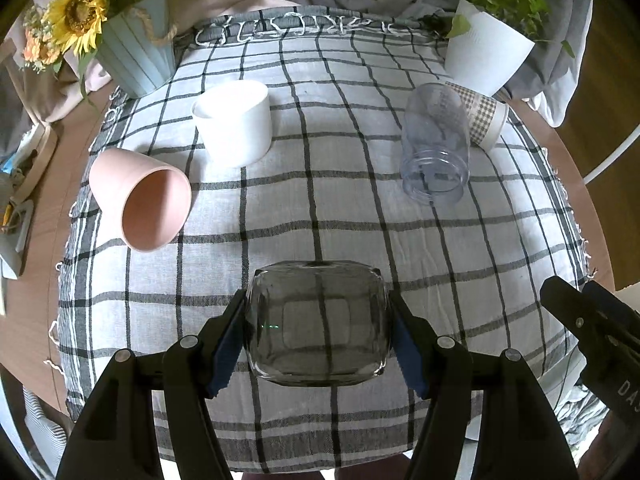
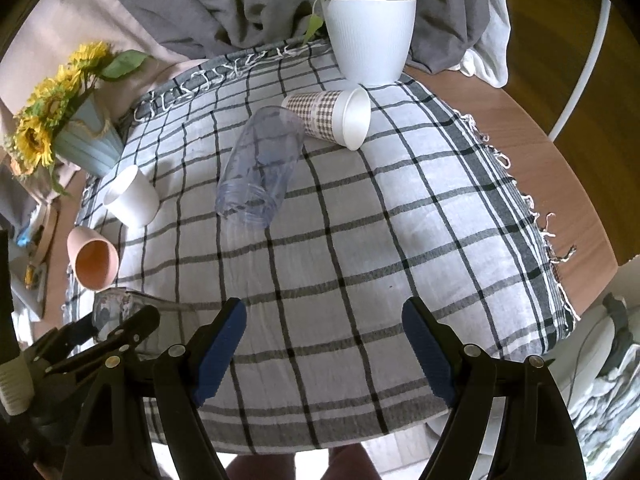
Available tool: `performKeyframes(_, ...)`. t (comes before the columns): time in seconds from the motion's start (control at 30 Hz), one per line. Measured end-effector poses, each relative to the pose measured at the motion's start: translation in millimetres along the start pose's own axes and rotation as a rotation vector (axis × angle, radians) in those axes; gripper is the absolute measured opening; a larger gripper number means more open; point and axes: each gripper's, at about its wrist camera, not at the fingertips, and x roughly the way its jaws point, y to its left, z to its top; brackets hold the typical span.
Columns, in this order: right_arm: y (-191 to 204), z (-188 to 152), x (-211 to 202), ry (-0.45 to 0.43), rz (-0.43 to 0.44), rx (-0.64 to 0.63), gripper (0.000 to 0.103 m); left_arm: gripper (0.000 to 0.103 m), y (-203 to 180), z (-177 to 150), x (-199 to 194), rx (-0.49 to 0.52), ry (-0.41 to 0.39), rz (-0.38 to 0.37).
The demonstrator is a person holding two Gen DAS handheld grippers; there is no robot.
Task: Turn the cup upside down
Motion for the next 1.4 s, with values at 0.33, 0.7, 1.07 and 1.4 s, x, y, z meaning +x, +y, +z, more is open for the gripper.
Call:
performKeyframes(0.33, -1, 0, -15, -0.035, -0.014, -0.009, 0.093, 0.095, 4, -5, -28, -0.043, -0.079, 0.013)
performKeyframes(0.7, 4, -9, -69, -0.152, 0.037, -0.045, 0.093, 0.103, 13, -23, -90, -0.092, -0.217, 0.101)
performKeyframes(1.07, 12, -23, -127, -0.28, 0.089, -0.082, 0.093, 0.103, 19, -50, -146, -0.109, -0.329, 0.173)
performKeyframes(1.4, 24, -38, -143, -0.301, 0.122, -0.137, 0.093, 0.103, 25, -75, -169, -0.127, -0.375, 0.229)
